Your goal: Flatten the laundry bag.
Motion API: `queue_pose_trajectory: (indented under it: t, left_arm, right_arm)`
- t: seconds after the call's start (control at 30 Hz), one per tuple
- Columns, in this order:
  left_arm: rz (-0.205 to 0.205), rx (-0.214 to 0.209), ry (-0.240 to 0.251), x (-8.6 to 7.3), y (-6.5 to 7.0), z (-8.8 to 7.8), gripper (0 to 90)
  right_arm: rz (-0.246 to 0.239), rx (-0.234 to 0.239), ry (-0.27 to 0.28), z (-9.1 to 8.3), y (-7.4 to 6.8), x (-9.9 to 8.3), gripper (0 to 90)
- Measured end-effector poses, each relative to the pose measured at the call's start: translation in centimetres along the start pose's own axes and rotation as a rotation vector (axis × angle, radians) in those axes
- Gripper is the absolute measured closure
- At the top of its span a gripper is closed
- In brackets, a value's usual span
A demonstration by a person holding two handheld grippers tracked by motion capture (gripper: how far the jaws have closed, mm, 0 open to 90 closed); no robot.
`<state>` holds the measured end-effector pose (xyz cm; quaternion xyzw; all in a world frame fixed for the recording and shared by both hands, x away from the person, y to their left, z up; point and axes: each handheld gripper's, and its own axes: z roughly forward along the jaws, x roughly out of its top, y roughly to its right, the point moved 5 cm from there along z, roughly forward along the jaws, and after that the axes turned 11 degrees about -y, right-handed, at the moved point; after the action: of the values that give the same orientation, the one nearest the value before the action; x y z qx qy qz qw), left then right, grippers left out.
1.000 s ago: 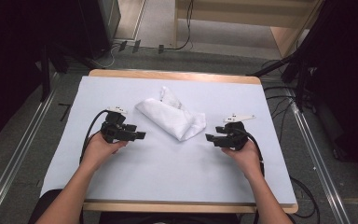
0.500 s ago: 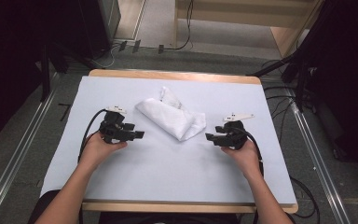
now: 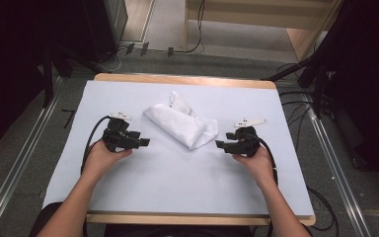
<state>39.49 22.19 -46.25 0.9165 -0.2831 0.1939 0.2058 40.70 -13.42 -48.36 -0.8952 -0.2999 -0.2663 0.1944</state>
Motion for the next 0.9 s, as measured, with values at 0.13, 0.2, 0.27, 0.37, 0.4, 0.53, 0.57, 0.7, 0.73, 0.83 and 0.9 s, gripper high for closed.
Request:
queue_pose_trajectory:
  t: [0.13, 0.2, 0.27, 0.37, 0.4, 0.53, 0.57, 0.7, 0.73, 0.83, 0.9]
  left_arm:
    - [0.006, 0.004, 0.004, -0.1, 0.1, -0.2, 42.6]
    - [0.017, 0.012, 0.005, -0.2, 0.2, -0.3, 42.6]
    - [0.015, 0.012, 0.005, -0.3, 0.2, -0.3, 42.5]
    - [0.011, 0.015, 0.004, -0.6, 0.2, -0.5, 42.4]
    - [0.011, 0.016, 0.002, -0.7, 0.2, -0.5, 42.3]
    - [0.007, 0.017, 0.001, -1.0, 0.1, -0.7, 41.9]
    - [0.007, 0.021, 0.001, -1.0, 0.1, -0.7, 41.8]
    - [0.005, 0.028, 0.002, -1.2, -0.1, -0.8, 41.8]
    - [0.004, 0.029, 0.003, -1.3, -0.1, -0.9, 41.8]
    - [0.001, 0.03, 0.003, -1.5, -0.2, -1.0, 41.8]
    - [-0.004, 0.034, 0.007, -1.6, -0.3, -1.1, 41.8]
  right_arm:
    - [0.003, -0.005, -0.004, 0.1, 0.0, 0.6, 46.8]
    - [0.013, 0.003, 0.001, 0.4, -0.1, 1.1, 51.3]
    - [0.02, 0.01, -0.004, 0.5, -0.1, 1.4, 52.1]
    - [0.015, 0.009, -0.01, 1.1, -0.3, 2.2, 59.3]
    - [0.017, 0.012, -0.015, 1.3, -0.3, 2.4, 61.4]
    - [0.029, 0.028, -0.028, 2.0, -0.1, 3.1, 68.3]
    - [0.033, 0.026, -0.027, 2.2, 0.0, 3.3, 68.1]
    - [0.034, 0.014, -0.019, 2.5, 0.2, 4.2, 68.8]
    - [0.034, 0.02, -0.012, 2.5, 0.2, 4.5, 69.4]
    - [0.026, 0.016, 0.003, 2.6, 0.1, 5.5, 69.5]
    - [0.024, 0.019, 0.004, 2.8, 0.1, 5.9, 69.3]
